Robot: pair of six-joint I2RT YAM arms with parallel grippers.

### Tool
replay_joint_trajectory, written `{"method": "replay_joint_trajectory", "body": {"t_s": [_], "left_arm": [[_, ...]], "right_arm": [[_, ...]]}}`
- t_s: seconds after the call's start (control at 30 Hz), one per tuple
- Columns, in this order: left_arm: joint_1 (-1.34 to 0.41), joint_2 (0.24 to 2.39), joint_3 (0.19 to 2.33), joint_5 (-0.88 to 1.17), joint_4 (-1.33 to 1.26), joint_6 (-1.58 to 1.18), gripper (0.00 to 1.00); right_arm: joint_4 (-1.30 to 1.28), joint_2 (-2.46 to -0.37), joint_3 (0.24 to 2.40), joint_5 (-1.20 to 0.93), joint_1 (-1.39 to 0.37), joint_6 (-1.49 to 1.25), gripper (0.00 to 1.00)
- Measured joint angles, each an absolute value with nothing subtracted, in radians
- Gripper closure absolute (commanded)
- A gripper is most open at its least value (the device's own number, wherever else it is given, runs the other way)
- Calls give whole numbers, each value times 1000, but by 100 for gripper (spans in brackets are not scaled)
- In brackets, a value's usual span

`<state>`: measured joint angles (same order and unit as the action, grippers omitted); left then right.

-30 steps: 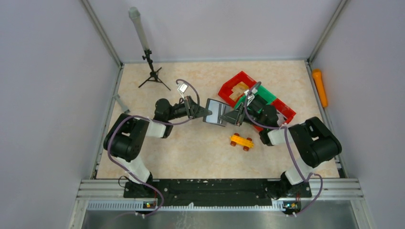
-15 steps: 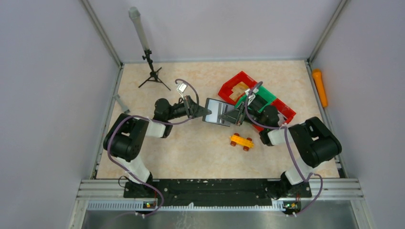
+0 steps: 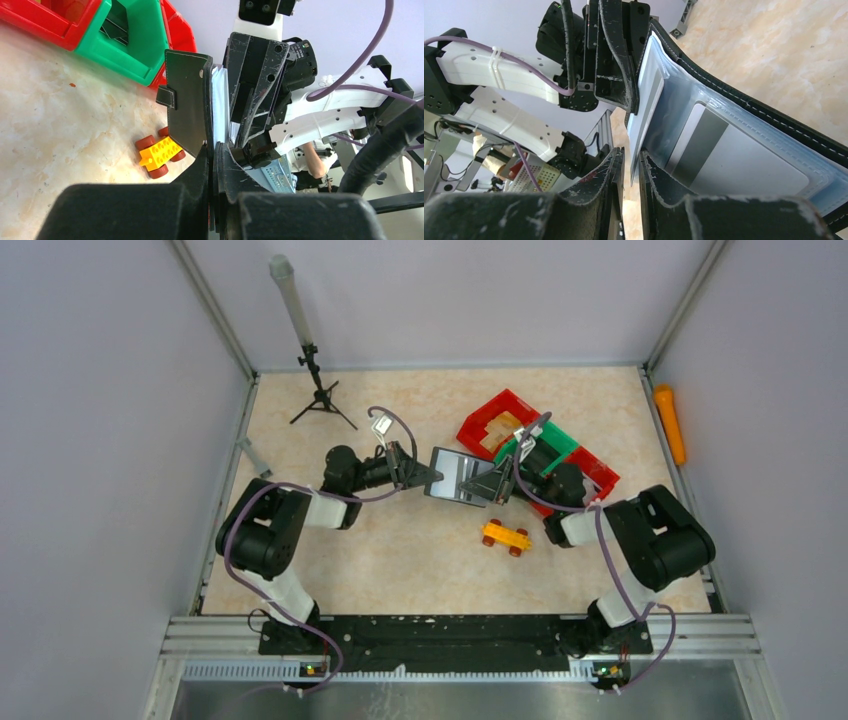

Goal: Take the credit cards out of the card holder
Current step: Remove the credit card from the card holder.

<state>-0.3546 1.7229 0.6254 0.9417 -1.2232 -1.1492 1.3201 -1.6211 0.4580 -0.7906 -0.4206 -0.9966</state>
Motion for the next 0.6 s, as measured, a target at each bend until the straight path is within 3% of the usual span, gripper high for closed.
{"method": "replay_joint_trajectory", "body": {"t_s": [0.23, 0.6], "left_arm": [[-353, 1723, 625, 941, -1219, -1149, 100], [-352, 1710, 625, 941, -1214, -1148, 100]], "right_arm": [[1325, -1624, 458, -790, -418, -1001, 89], [1347, -1626, 456, -791, -416, -1016, 90]]}}
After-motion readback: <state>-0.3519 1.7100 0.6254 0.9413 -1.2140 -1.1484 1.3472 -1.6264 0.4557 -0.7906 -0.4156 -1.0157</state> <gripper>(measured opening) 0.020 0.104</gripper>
